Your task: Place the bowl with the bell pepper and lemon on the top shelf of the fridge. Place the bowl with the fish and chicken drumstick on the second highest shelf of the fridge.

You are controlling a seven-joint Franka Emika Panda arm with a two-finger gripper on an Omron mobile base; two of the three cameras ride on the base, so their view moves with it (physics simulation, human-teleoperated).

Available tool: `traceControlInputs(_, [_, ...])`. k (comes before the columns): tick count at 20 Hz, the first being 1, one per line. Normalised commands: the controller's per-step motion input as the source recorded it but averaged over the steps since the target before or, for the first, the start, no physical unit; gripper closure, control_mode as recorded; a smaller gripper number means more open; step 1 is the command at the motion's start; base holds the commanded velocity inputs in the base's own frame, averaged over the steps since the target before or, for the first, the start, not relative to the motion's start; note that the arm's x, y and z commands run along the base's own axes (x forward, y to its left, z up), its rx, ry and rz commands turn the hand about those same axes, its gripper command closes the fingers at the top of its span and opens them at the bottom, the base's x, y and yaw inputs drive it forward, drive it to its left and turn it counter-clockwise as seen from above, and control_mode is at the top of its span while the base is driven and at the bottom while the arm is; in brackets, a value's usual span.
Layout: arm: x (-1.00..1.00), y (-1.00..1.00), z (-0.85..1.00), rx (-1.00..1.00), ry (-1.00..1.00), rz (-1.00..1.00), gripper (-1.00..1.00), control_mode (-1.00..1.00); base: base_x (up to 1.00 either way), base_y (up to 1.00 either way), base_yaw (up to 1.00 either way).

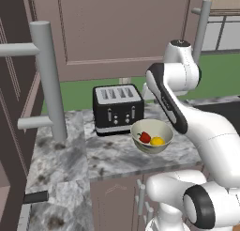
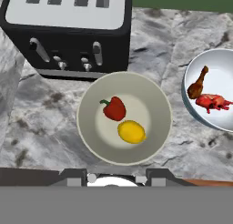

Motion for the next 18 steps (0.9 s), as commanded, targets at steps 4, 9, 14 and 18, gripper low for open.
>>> traceControlInputs(4, [0.0, 0.0, -0.01, 0.0, 0.03, 0.0, -1.0, -1.0, 0.0, 0.0, 0.0])
traceControlInputs(9, [-0.39, -0.33, -0.16, 0.03, 0.0, -0.11, -1.0, -1.0, 0.0, 0.0, 0.0])
traceControlInputs(14, [-0.77, -0.75, -0.5, 0.14, 0.01, -0.42, -1.0, -1.0, 0.0, 0.0, 0.0])
traceControlInputs(18, [-0.38, -0.58, -0.76, 0.07, 0.09, -0.45, -1.0, -1.0, 0.0, 0.0, 0.0])
